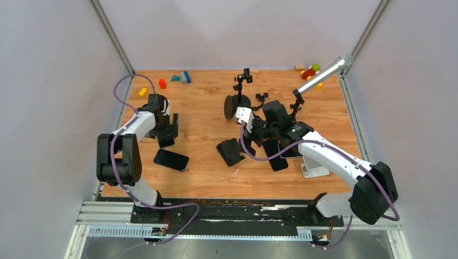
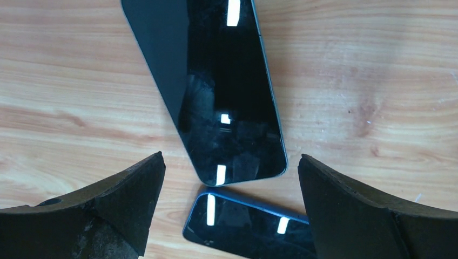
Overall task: Place the phone on the phone stand
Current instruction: Pick up the phone at the center of the board.
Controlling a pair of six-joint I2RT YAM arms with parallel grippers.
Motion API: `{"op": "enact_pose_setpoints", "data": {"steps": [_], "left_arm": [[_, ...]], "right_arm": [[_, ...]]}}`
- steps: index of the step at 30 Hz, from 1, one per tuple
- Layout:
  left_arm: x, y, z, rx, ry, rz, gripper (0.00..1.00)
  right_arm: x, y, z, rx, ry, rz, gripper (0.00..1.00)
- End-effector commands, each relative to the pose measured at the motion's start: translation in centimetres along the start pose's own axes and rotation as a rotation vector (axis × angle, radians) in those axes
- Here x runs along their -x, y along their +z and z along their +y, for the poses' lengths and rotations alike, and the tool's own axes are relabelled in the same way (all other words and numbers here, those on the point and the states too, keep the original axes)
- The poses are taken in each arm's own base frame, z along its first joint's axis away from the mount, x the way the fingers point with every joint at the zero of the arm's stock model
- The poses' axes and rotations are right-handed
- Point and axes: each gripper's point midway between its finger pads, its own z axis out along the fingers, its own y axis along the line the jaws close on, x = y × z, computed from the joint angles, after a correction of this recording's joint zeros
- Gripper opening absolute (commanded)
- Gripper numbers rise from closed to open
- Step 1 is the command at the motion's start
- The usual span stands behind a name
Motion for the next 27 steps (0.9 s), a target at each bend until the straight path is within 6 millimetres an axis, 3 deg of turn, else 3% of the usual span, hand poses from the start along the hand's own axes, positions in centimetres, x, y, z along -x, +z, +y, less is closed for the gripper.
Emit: {"op": "enact_pose_setpoints", "data": {"steps": [1,11,18,27], "left_arm": [[2.4,0.6,-0.5,-0.021,-0.108,-0.059,1.00],[3.6,2.1,-1.0,-0.022,-0.196,-0.055,1.00],[3.3,2.9,0.6,-0.005,-0.276,-0.051,1.00],[2.8,4.0,0.8,-0.016,-0.311,-0.023,1.00]], "right_arm": [[0.5,0.0,0.5,0.026,-0.004,-0.029,0.97],[0.0,0.4,0.9,0.052,-0.009,-0.023,0.97],[-0.2,0.4,1.4,0.073,-0.011,-0.026,0.97],[-0.3,0.7,1.6,0.094,-0.005,-0.026,0.97]]}}
